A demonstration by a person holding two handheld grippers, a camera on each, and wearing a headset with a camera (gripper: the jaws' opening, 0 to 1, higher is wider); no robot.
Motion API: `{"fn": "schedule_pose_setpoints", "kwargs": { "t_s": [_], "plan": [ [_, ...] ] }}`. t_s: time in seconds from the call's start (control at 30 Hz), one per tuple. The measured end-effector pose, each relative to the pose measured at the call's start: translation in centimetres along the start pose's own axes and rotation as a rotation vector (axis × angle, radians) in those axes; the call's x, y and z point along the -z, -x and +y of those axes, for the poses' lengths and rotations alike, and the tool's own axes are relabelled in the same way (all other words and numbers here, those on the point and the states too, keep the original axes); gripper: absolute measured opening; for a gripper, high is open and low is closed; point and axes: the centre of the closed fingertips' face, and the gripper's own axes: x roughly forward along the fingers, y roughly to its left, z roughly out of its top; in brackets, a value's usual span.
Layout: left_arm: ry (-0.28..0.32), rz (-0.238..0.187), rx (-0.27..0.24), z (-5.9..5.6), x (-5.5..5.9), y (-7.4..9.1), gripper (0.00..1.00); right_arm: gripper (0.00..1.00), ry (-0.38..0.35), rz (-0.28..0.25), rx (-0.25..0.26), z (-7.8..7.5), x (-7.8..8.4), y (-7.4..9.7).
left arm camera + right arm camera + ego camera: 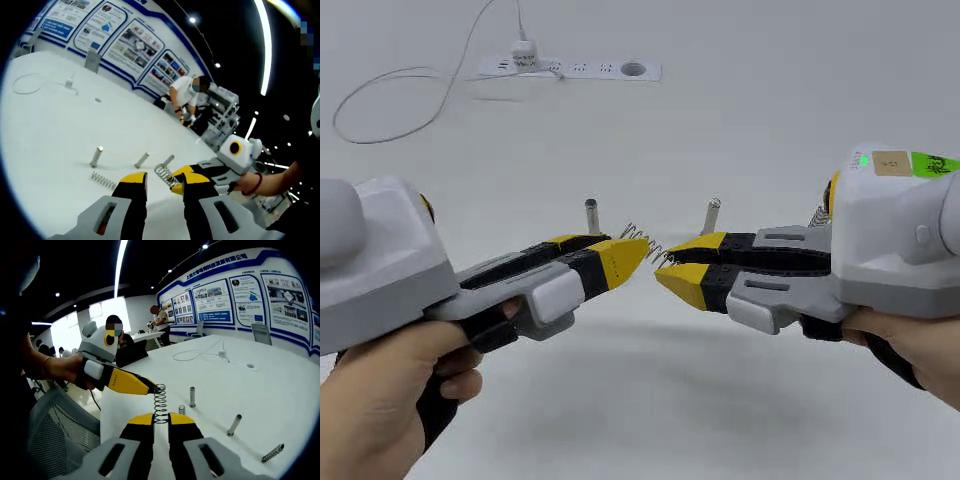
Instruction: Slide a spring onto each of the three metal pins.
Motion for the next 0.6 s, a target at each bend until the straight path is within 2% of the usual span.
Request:
{"fn": "schedule_pose_setpoints", "kwargs": {
  "t_s": [0.2,0.6],
  "plan": [
    [0.040,-0.033,0.011,-0.13,-0.68,-0.03,0.21,0.11,0.000,-0.018,-0.014,0.34,-0.44,-0.04],
    [0.063,-0.055,0.021,-0.36,-0.98,-0.28,0.15,0.11,-0.003,-0.047,-0.018,0.60,-1.06,0.00]
  ]
}}
